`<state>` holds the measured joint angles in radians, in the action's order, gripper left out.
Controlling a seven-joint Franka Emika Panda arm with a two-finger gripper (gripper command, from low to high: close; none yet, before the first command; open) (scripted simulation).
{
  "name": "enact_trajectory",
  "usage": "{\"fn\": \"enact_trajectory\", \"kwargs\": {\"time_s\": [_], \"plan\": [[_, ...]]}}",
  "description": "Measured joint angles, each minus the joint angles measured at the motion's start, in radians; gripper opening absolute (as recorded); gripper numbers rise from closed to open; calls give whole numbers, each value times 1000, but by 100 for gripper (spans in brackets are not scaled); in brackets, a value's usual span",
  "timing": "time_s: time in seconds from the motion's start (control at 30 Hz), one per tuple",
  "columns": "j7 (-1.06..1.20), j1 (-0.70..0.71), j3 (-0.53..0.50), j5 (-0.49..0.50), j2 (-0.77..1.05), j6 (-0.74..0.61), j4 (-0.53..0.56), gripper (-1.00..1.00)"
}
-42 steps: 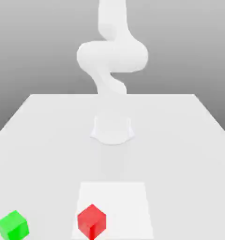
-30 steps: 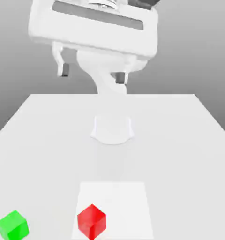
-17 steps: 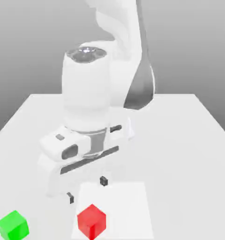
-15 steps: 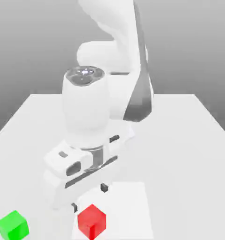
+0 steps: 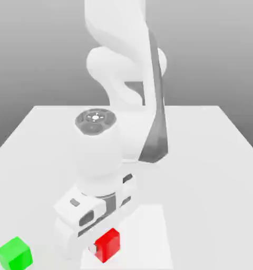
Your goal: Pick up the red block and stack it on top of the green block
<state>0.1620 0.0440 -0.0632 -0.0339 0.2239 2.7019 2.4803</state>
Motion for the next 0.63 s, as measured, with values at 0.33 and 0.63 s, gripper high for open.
{"fn": "enact_trajectory", "kwargs": {"time_s": [0.33, 0.63], "plan": [[355, 205, -90, -31, 21, -151, -167, -100], [470, 275, -82, -81, 161, -61, -215, 100]]}}
